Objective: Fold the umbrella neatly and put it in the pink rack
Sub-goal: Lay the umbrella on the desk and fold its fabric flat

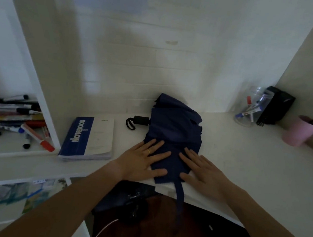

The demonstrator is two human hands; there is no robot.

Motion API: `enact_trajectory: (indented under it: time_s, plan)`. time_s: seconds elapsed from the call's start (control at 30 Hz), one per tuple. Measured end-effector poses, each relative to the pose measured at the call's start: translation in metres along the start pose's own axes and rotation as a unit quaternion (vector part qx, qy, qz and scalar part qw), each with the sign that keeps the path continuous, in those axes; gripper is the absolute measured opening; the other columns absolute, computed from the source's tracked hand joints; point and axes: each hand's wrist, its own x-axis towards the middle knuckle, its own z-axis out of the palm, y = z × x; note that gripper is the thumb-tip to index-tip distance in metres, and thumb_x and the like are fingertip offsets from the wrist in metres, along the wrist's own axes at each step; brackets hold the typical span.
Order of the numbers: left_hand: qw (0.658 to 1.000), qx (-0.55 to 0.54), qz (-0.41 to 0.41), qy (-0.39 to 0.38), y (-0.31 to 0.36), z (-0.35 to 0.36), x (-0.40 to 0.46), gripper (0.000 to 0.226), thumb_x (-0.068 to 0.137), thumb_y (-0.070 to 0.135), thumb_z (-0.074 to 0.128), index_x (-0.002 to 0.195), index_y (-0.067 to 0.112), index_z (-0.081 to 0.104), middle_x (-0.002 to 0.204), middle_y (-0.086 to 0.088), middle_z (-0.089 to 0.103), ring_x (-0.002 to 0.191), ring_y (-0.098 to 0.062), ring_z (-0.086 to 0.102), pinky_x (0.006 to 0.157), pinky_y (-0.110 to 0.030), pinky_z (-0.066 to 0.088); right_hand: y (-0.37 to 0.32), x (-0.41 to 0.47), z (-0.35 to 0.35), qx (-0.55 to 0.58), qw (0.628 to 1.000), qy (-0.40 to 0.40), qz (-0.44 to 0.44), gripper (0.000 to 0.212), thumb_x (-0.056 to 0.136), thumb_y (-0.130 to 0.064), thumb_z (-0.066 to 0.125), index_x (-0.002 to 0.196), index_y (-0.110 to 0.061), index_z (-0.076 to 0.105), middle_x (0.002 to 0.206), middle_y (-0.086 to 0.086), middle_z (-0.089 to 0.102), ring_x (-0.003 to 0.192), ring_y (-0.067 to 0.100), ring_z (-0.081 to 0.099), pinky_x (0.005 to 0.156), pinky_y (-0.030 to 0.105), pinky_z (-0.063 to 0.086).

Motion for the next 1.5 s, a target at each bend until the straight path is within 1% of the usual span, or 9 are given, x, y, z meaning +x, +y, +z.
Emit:
enact_trajectory:
  time_s: [0.1,0.27,0.43,0.73,1.03,1.13,1.23,1.4,1.5]
  plan:
    - [1.0,-0.001,0.0,0.014,0.001,0.005,-0.015,0.07,0.094,0.08,0.014,0.155,0.054,-0.008,0.167,0.013,-0.02,0.153,-0.008,-0.021,0.127,-0.038,-0.008,-0.006,-0.008,-0.016,0.078,0.996,0.029,0.017,0.075,0.088,-0.074,0.043,0.154,-0.044,0.024,0.158,-0.025,0.016,0.146,-0.002,0.017,0.123,0.028,0.015]
    - [1.0,0.003,-0.006,0.02,0.006,0.006,-0.018,0.068,0.097,0.077,0.017,0.155,0.053,-0.009,0.166,0.013,-0.024,0.152,-0.008,-0.025,0.126,-0.038,-0.012,-0.002,0.037,-0.07,0.278,0.886,0.331,0.166,0.036,0.08,-0.043,0.077,0.109,-0.022,0.073,0.103,-0.005,0.072,0.089,0.014,0.066,0.085,0.03,0.052]
    - [1.0,0.007,0.0,0.029,0.009,0.004,-0.02,0.067,0.097,0.077,0.017,0.156,0.053,-0.006,0.166,0.013,-0.025,0.153,-0.009,-0.025,0.126,-0.039,-0.01,0.013,0.076,-0.086,0.483,0.825,0.183,0.232,0.048,0.073,-0.023,0.088,0.116,-0.007,0.072,0.116,0.008,0.07,0.103,0.021,0.066,0.09,0.029,0.052]
    - [0.997,0.026,-0.003,0.076,0.013,0.001,-0.025,0.071,0.097,0.076,0.019,0.159,0.045,0.006,0.168,0.007,-0.022,0.155,-0.015,-0.021,0.126,-0.038,-0.008,0.005,0.037,-0.094,0.541,0.796,0.251,0.105,0.015,0.077,-0.01,0.084,0.082,-0.01,0.069,0.083,-0.002,0.07,0.067,0.006,0.061,0.054,0.009,0.047]
    - [0.961,-0.024,-0.03,0.274,0.029,0.013,-0.035,0.067,0.092,0.072,0.051,0.135,0.023,0.064,0.143,-0.006,0.054,0.134,-0.025,0.044,0.109,-0.044,0.046,-0.009,-0.011,-0.025,0.471,0.85,0.231,0.04,0.06,0.079,0.001,0.079,0.126,-0.022,0.049,0.089,0.008,0.074,0.075,0.018,0.071,0.07,0.026,0.059]
    - [0.919,-0.209,-0.125,0.31,0.045,0.005,-0.04,0.06,0.079,0.064,0.073,0.126,0.029,0.058,0.113,0.007,0.064,0.101,-0.008,0.058,0.087,-0.031,0.054,-0.011,-0.015,-0.007,0.391,0.887,0.245,0.021,0.076,0.081,-0.004,0.079,0.139,-0.034,0.041,0.089,0.0,0.075,0.078,0.01,0.072,0.075,0.022,0.059]
    - [0.794,-0.484,-0.199,0.309,0.063,-0.016,-0.039,0.066,0.08,0.054,0.079,0.13,0.038,0.039,0.09,0.003,0.074,0.077,-0.01,0.071,0.074,-0.03,0.058,-0.011,-0.017,0.003,0.359,0.898,0.254,0.016,0.067,0.082,-0.007,0.078,0.135,-0.035,0.049,0.089,-0.004,0.076,0.078,0.007,0.071,0.077,0.022,0.057]
    - [0.704,-0.599,-0.278,0.261,0.065,-0.033,-0.022,0.081,0.073,0.051,0.086,0.138,0.028,0.042,0.1,-0.007,0.075,0.086,-0.015,0.071,0.07,-0.026,0.055,-0.012,-0.019,0.004,0.369,0.89,0.264,0.038,0.054,0.085,-0.01,0.076,0.125,-0.03,0.047,0.087,-0.005,0.077,0.076,0.003,0.072,0.071,0.012,0.054]
    - [0.663,-0.646,-0.303,0.227,0.065,-0.048,-0.02,0.05,0.083,0.038,0.082,0.123,0.015,0.063,0.094,-0.009,0.08,0.058,-0.012,0.061,0.046,-0.018,0.043,-0.011,-0.018,0.003,0.388,0.881,0.265,0.05,0.045,0.086,-0.01,0.074,0.116,-0.023,0.043,0.088,-0.004,0.079,0.08,0.004,0.073,0.072,0.016,0.056]
